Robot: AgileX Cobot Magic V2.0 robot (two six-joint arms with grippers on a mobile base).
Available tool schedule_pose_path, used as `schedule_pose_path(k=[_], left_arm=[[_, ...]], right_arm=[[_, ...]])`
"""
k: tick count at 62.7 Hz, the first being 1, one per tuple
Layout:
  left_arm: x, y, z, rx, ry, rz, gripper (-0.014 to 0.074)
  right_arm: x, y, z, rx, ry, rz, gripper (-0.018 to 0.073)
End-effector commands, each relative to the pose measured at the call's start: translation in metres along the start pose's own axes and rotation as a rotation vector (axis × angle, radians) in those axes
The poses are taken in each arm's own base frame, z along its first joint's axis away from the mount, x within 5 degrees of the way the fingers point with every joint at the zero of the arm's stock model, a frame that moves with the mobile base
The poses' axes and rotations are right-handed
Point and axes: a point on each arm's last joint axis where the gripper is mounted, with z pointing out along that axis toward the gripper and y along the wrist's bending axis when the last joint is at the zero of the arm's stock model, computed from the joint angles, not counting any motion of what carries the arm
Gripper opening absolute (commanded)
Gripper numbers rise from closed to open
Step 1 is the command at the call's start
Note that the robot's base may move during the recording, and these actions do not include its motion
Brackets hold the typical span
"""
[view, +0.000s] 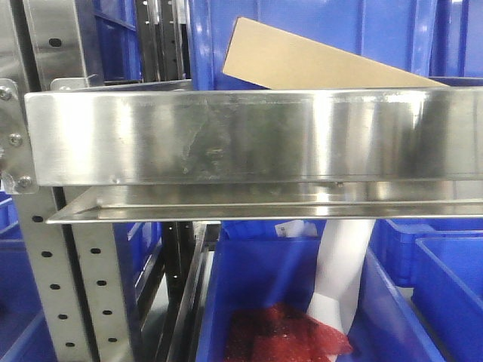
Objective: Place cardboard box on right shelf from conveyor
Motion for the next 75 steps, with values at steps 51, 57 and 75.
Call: schedule_pose_path(k=[51, 57, 75], left_arm=[[-0.01, 0.0, -0.002, -0.002, -0.104, -0.01, -0.0119], [-0.01, 0.0, -0.002, -0.002, -0.104, -0.01, -0.0119], [-0.01, 0.0, -0.002, -0.002, -0.104, -0.01, -0.0119]], right_arm=[[0.133, -0.041, -0.102, 0.517, -0.242, 0.009, 0.0058], [0.145, -0.04, -0.104, 0.516, -0.273, 0.0, 0.0058], [0.156, -0.041, -0.101, 0.517, -0.248, 0.007, 0.0058]])
